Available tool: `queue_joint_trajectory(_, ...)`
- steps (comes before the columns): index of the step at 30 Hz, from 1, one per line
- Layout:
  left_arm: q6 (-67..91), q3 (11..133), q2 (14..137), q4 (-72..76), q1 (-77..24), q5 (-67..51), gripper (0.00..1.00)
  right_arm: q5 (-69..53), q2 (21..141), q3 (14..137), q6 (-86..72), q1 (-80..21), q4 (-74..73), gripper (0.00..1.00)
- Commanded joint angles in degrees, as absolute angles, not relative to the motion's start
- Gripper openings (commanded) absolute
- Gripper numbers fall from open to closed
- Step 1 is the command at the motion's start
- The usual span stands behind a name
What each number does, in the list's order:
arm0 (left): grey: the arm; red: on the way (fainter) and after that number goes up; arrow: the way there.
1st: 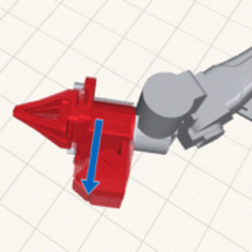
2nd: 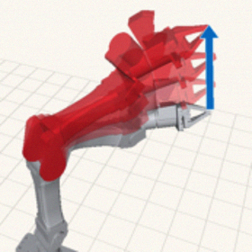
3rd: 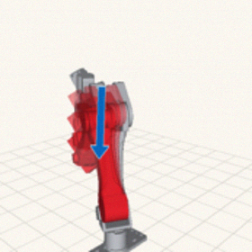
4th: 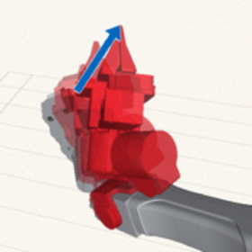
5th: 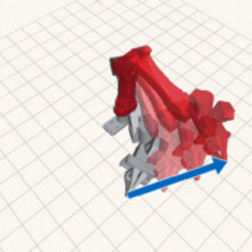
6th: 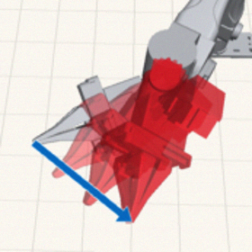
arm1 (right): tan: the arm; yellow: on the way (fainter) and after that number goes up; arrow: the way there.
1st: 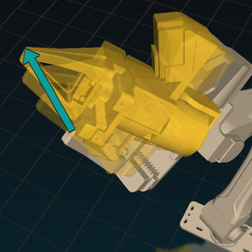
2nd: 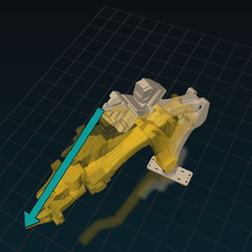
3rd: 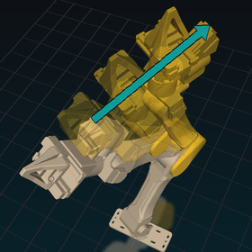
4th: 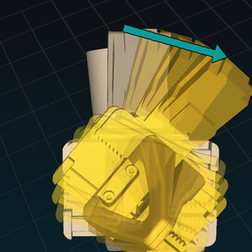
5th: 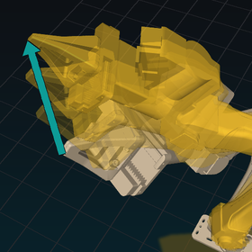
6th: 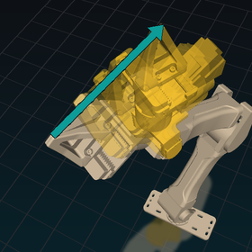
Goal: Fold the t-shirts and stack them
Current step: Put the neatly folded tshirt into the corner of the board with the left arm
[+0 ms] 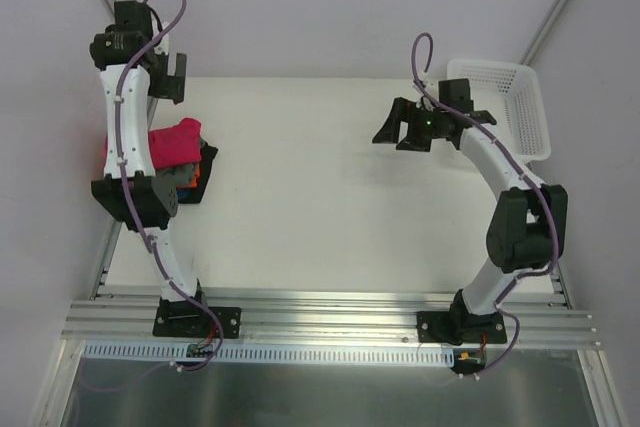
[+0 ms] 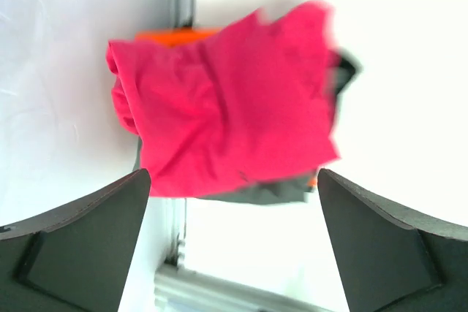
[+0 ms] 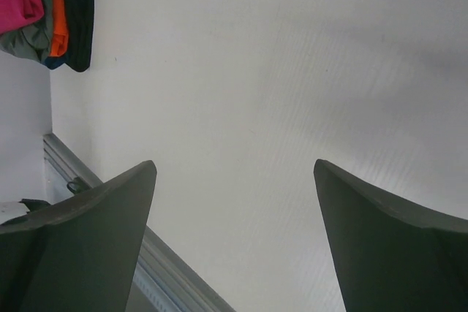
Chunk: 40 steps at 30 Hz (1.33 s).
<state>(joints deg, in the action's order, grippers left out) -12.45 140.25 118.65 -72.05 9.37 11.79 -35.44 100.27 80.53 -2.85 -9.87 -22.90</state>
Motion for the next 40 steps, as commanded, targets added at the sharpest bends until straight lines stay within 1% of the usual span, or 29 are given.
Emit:
queue_joint_trajectory(1,-10.64,140.89,104.96,-72.77,6.07,5.90,0.99,-31.47,91.77,81.56,4.64,-8.44,-27.50,0.95)
queue_joint_trajectory(2,-10.20,140.37,103.55,-73.21,5.37,2.15,0.99,-30.59,91.06,82.00,5.62,-8.09,-28.47,0.96)
queue_joint_trajectory(4,-9.06,139.75,99.59,-73.56,2.92,-1.74,0.99,-29.89,88.78,82.61,8.07,-6.78,-31.45,1.00)
queue_joint_trajectory(5,-8.79,139.31,98.28,-73.48,2.29,-4.37,0.99,-29.53,88.07,83.23,8.96,-6.25,-32.60,0.97)
queue_joint_trajectory(6,-9.05,138.87,95.74,-73.22,1.94,-10.66,0.99,-29.44,86.41,83.58,9.75,-5.81,-34.87,0.97)
queue_joint_trajectory(9,-8.62,135.45,89.42,-67.70,1.76,-23.59,0.99,-26.82,82.64,84.37,10.37,-4.31,-39.00,0.97)
queue_joint_trajectory(12,-10.53,133.94,86.58,-63.81,1.58,-31.51,0.99,-20.58,80.16,86.39,9.93,-4.31,-44.88,0.97)
queue_joint_trajectory(13,-10.98,133.86,86.49,-63.81,1.32,-31.99,0.99,-19.26,78.76,87.01,9.93,-4.31,-46.57,0.97)
queue_joint_trajectory(15,-13.60,131.15,85.87,-64.51,-1.48,-29.81,0.99,-14.61,77.87,88.93,10.02,-4.31,-51.91,0.97)
queue_joint_trajectory(16,-14.84,127.30,85.52,-64.95,-3.15,-24.49,0.99,-13.02,77.44,89.73,10.02,-4.22,-53.86,0.97)
queue_joint_trajectory(17,-15.98,124.92,85.17,-66.00,-7.78,-21.39,0.99,-10.66,77.17,90.43,10.19,-4.22,-55.97,0.97)
queue_joint_trajectory(18,-19.13,122.63,84.30,-66.88,-9.82,-19.36,0.99,-9.68,76.91,91.66,10.54,-4.04,-59.47,0.97)
queue_joint_trajectory(19,-19.59,118.69,83.94,-67.58,-11.93,-13.33,0.99,-9.06,76.38,92.19,10.81,-3.87,-60.89,0.97)
queue_joint_trajectory(21,-18.90,115.15,82.80,-68.37,-15.37,-11.51,0.99,-8.96,74.80,93.86,11.60,-3.78,-64.84,0.97)
queue_joint_trajectory(22,-18.03,111.31,82.36,-68.47,-15.55,-11.34,0.99,-8.70,74.19,95.35,12.30,-3.69,-65.65,0.97)
queue_joint_trajectory(25,-18.10,104.80,83.58,-71.62,-15.56,-7.05,0.99,-7.73,71.64,96.41,12.66,-3.17,-66.71,0.97)
queue_joint_trajectory(28,-17.14,101.27,87.53,-74.79,-15.56,-3.79,0.99,-10.27,69.79,96.94,11.96,-2.20,-68.11,0.97)
queue_joint_trajectory(31,-16.52,98.53,86.93,-71.65,-15.47,-6.23,0.99,-10.72,69.87,99.31,11.25,-2.02,-71.71,0.97)
queue_joint_trajectory(33,-15.48,100.88,87.62,-71.72,-15.56,-7.73,0.99,-10.29,69.44,101.51,11.25,-2.02,-73.90,0.97)
queue_joint_trajectory(34,-15.12,104.64,88.06,-71.98,-15.56,-7.91,0.99,-9.15,68.91,101.77,11.25,-2.02,-73.92,0.97)
queue_joint_trajectory(37,-14.68,111.41,89.21,-71.89,-15.56,-8.00,0.99,-5.03,65.85,99.94,11.60,-2.02,-71.03,0.97)
queue_joint_trajectory(40,-14.41,114.78,90.17,-71.89,-15.56,-8.17,0.99,-5.44,63.38,97.12,10.38,2.00,-67.86,0.97)
